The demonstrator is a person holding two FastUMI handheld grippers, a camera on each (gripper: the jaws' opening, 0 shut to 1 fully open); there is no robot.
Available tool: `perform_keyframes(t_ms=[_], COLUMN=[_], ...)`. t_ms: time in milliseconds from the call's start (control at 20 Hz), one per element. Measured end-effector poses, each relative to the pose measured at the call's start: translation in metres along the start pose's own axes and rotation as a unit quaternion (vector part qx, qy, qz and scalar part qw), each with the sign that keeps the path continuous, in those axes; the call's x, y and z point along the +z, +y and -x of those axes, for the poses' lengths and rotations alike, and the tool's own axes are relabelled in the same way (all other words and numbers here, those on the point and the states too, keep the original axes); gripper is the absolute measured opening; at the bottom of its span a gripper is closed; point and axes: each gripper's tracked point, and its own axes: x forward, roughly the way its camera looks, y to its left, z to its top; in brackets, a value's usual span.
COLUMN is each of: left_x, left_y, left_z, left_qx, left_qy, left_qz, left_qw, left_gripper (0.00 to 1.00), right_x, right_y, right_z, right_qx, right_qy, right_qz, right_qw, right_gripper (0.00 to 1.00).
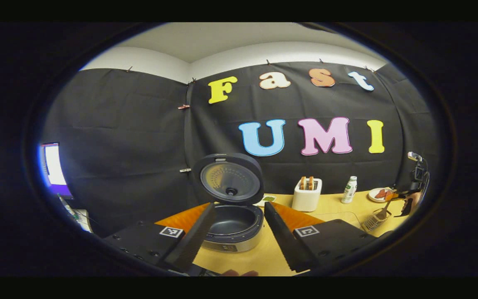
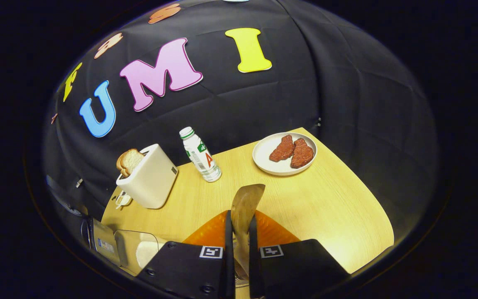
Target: Close the left gripper, press the button to open the rice cooker; take a wooden spoon from the chopstick holder with the right hand, scoop a spoonful of rice and pour it into the rice cooker, then put the wooden spoon back into the chopstick holder.
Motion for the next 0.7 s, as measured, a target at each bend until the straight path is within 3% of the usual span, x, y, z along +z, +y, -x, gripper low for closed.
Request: perform_keyframes(t_ms=[350, 700], left_x=[-0.003, -0.005], left_y=[0.004, 0.012], left_z=[0.002, -0.002], left_qx=[-0.008, -0.018], left_qy=[0.0, -0.004], left_qz=[0.011, 0.038], left_qw=[1.0, 0.999], left_gripper=[0.83, 0.83], right_x=[0.026, 0.056], right_y=[0.012, 0.083], right_z=[0.043, 0.096], right_qx=[-0.003, 0.05], right_qy=[-0.054, -0.115], right_qz=[0.004, 0.065], right_qw=[0.999, 0.99], right_gripper=[0.13, 0.13])
